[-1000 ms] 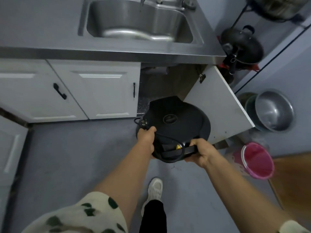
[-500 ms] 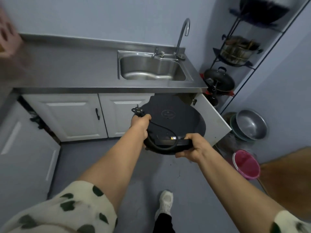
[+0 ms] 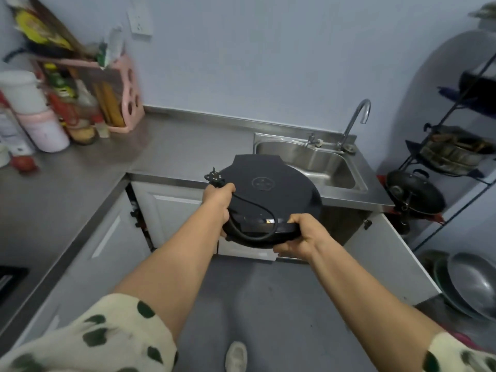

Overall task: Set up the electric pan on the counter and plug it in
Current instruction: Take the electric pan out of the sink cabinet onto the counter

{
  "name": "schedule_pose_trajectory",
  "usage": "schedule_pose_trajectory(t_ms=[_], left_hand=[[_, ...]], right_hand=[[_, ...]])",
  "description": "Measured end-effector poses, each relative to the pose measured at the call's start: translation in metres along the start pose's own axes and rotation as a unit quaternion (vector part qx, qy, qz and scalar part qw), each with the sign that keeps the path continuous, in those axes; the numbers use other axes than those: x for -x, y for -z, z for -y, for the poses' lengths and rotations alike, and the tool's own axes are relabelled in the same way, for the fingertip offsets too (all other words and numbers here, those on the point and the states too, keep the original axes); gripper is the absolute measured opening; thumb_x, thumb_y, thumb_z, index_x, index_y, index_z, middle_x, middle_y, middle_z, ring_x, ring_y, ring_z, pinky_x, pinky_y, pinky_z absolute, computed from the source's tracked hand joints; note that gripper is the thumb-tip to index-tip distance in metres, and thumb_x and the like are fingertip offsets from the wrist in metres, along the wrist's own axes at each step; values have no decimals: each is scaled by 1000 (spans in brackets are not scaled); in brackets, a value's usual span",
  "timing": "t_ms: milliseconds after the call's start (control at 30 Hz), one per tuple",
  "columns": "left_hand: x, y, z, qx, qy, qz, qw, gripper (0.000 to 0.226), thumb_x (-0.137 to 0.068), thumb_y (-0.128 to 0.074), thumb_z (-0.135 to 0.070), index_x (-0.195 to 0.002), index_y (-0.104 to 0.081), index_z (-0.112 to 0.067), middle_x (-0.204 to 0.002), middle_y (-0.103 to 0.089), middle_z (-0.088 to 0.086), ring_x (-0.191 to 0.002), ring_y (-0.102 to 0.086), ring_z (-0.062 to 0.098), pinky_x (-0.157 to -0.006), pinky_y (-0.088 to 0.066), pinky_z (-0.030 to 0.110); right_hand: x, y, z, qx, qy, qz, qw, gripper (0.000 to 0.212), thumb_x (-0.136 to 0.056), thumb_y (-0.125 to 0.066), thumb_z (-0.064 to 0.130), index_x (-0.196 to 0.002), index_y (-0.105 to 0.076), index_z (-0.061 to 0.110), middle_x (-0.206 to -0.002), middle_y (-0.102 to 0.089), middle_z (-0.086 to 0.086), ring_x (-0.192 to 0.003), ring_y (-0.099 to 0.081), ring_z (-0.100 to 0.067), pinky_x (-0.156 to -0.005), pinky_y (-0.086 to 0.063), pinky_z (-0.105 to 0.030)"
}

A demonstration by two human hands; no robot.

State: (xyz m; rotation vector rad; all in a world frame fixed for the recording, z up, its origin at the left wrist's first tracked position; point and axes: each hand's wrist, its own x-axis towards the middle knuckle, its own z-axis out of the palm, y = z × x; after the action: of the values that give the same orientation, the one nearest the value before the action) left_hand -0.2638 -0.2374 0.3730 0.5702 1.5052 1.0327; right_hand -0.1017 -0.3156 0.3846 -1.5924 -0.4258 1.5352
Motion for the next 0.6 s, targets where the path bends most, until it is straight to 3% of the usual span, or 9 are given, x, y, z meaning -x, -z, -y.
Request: schedule_pose_trajectory(t_ms=[67,133,200,367,433,467,533,600], left_hand=[[-24,9,-19,11,-10,-22,1000,24,-80,-61,-16,-104,-57,-16,-76,-59,9,-64,-57,28,-38,-48,45],[-52,14,-41,18,-14,-42,999,25,-80,-61,-16,-104,-57,-17,-77,-58,9,-65,-57,29,-40,-49,43],[-81,19,-62,25,-14,-61,998,24,-79,-62,-17,-103,-57,-17,-78,-58,10,-67,-57,30,-45,-49,45],[-148,32,-109,50,-41,-96,993,24,-80,-62,-18,-103,-58,-13,-87,-64,12,-79,-62,34,-62,-50,42],[-173,35,-125,56,-56,-103,992,28,-81,-61,-16,-108,-59,-11,-93,-65,13,-83,-61,34,-64,-49,40],[-185,38,-134,56,-58,-108,991,28,-81,-61,-17,-109,-58,-11,-95,-65,13,-85,-61,35,-63,-49,40],[-211,43,-148,59,-68,-118,989,29,-82,-61,-16,-111,-59,-10,-100,-66,15,-91,-63,36,-72,-54,47],[-238,51,-162,67,-78,-124,987,28,-83,-61,-13,-110,-61,-9,-99,-66,14,-89,-64,34,-77,-54,44]], right_hand=[[-19,-25,15,20,11,20,1000,17,-76,-36,-1,-67,-48,7,-69,-50,-10,-66,-48,-32,-80,-45,-48],[-43,-50,32,25,16,44,999,15,-75,-37,-2,-69,-46,8,-69,-50,-11,-66,-48,-32,-71,-42,-43],[-69,-74,50,31,19,59,998,14,-74,-37,-3,-68,-46,7,-67,-51,-11,-65,-49,-32,-62,-35,-40],[-131,-131,92,33,16,85,996,13,-71,-38,-2,-69,-46,8,-69,-49,-10,-67,-48,-31,-58,-36,-39],[-153,-152,104,27,11,94,995,14,-69,-38,-2,-70,-46,9,-72,-49,-10,-69,-49,-31,-65,-44,-42],[-166,-164,110,24,6,96,995,14,-69,-39,-2,-72,-47,9,-75,-50,-11,-73,-51,-31,-75,-50,-47],[-187,-186,120,10,-7,98,995,15,-69,-39,-3,-75,-47,9,-78,-53,-11,-76,-55,-32,-86,-50,-60],[-206,-208,129,-1,-15,99,995,16,-71,-38,-3,-74,-45,10,-75,-51,-9,-71,-55,-31,-89,-48,-60]])
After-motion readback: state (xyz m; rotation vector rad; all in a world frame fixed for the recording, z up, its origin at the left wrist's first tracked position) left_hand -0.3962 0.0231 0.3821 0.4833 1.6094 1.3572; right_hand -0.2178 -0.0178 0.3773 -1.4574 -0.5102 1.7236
